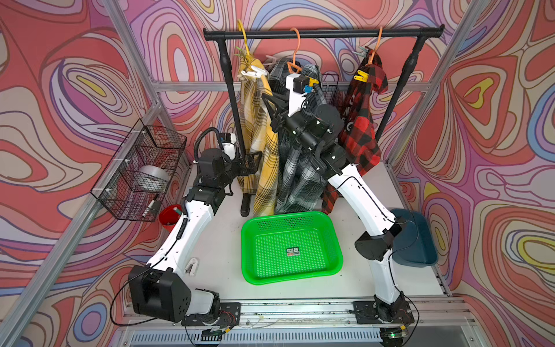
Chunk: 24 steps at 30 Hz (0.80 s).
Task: Remove the clothespins securing long-sleeve shirts to the hanger
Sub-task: Pick up the hanger from the clothesline.
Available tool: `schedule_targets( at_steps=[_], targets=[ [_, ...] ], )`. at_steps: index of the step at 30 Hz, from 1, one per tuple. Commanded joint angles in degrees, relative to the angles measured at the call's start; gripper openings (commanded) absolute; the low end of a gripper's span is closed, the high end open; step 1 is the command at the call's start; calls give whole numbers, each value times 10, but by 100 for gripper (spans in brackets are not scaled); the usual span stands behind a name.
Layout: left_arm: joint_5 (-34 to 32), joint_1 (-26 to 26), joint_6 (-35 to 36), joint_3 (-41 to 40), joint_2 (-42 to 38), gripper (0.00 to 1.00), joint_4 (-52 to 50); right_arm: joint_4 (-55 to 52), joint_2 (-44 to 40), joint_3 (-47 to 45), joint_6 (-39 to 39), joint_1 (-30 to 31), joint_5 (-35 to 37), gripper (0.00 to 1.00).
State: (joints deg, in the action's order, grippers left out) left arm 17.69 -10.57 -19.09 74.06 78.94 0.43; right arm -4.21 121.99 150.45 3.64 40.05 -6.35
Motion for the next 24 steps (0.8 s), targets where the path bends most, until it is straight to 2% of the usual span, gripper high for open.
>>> schedule_targets(
  at_steps=[1,17,24],
  targets=[
    [-4,5,1,-4,-15,93,2,81,-45,28,-19,-3,-3,0],
    [1,14,-5,4,-10,93,10,90,-76,-4,-24,-3,-20,0],
    [4,20,-10,9,-10,93,14,94,-122,-76,-15,-3,-26,0]
  ],
)
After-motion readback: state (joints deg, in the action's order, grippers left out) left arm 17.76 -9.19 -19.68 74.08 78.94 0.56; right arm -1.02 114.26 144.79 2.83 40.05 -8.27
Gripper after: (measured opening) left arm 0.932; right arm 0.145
